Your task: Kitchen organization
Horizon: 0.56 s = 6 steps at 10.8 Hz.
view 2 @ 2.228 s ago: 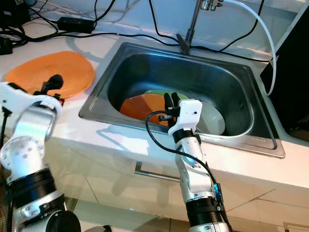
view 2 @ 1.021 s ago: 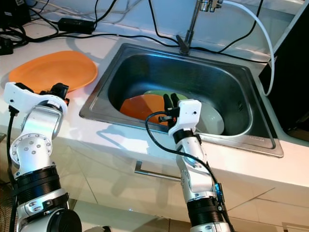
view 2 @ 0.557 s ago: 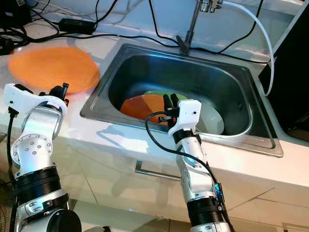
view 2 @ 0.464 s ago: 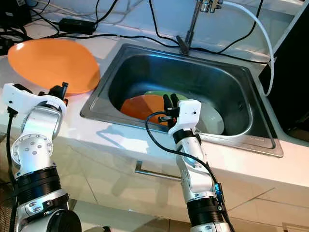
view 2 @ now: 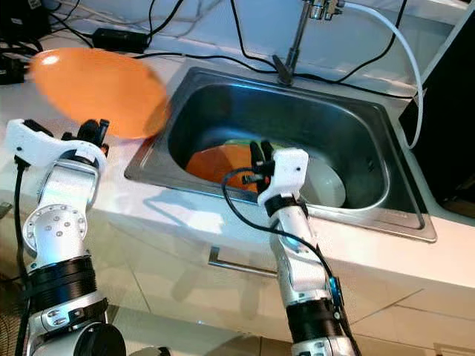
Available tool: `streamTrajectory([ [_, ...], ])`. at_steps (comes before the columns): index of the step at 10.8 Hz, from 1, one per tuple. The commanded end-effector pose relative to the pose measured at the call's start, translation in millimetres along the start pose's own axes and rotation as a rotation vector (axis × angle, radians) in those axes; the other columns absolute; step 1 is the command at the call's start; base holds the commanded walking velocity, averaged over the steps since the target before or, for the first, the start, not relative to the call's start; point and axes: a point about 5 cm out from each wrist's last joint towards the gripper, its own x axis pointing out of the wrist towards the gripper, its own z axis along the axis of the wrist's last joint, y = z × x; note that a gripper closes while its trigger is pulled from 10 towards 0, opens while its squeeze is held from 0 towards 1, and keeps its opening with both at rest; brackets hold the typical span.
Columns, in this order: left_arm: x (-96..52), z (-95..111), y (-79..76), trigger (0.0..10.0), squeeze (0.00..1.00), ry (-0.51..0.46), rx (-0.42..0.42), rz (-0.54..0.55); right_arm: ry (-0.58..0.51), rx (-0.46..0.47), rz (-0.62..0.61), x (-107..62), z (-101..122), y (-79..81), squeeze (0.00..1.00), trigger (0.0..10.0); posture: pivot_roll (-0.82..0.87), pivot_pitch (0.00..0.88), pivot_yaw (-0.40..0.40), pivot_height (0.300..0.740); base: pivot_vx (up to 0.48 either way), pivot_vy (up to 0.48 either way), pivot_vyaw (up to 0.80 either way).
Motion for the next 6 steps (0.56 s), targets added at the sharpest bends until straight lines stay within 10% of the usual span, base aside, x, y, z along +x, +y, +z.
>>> streamTrajectory([
  [1,-5.5,-0.8,-17.1,0.0,0.00,-0.021,-0.036,-0.118,0.009,0.008,-0.014,0.4,0.0,-3.3,0.00,10.0,0.15,0.087,-0.086,0.740,0.000,0.000,0.00],
  [3,-13.4,-8.7,-35.3,0.0,0.00,0.017,-0.026,-0.325,0.008,0.029,-0.015,4.9,2.9,-3.4,0.00,10.0,0.14,0.082,-0.085,0.740,0.000,0.000,0.00],
  [4,-18.4,-15.9,-40.3,3.9,0.00,0.040,-0.003,-0.379,0.003,0.035,-0.009,8.3,5.8,-3.0,0.00,10.0,0.14,0.081,-0.084,0.740,0.000,0.000,0.00],
  [5,-18.9,-22.3,-39.3,10.0,0.00,0.058,0.013,-0.399,-0.016,0.055,-0.003,13.2,12.3,-3.8,1.00,10.0,0.14,0.079,-0.083,0.740,0.000,0.000,0.00],
  [6,-18.7,-25.6,-37.1,10.0,0.00,0.068,0.020,-0.404,-0.018,0.080,-0.004,16.4,15.5,-4.2,1.00,10.0,0.14,0.078,-0.081,0.740,0.000,0.000,0.00],
])
